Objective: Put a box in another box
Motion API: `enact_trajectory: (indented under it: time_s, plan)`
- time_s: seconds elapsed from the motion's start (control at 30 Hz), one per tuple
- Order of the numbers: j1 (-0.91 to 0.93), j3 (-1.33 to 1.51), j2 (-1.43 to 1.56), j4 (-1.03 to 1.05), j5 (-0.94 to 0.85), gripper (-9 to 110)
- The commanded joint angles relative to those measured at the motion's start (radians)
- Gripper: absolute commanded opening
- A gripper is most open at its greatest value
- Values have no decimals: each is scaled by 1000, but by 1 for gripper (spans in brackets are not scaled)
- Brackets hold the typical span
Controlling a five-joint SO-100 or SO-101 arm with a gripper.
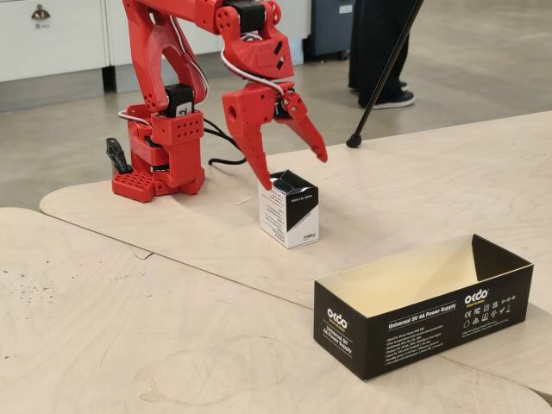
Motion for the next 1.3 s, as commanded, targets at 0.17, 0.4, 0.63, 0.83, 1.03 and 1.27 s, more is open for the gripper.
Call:
enact_trajectory:
  time_s: [0.17,0.4,0.63,0.83,1.03,1.27]
  plan:
    - [15,110,26,-143,21,46]
    - [15,175,29,-230,43,25]
    - [17,133,61,-204,78,15]
    - [67,-72,84,-101,101,13]
    - [117,-262,40,-195,198,13]
    - [150,-449,-126,-356,387,13]
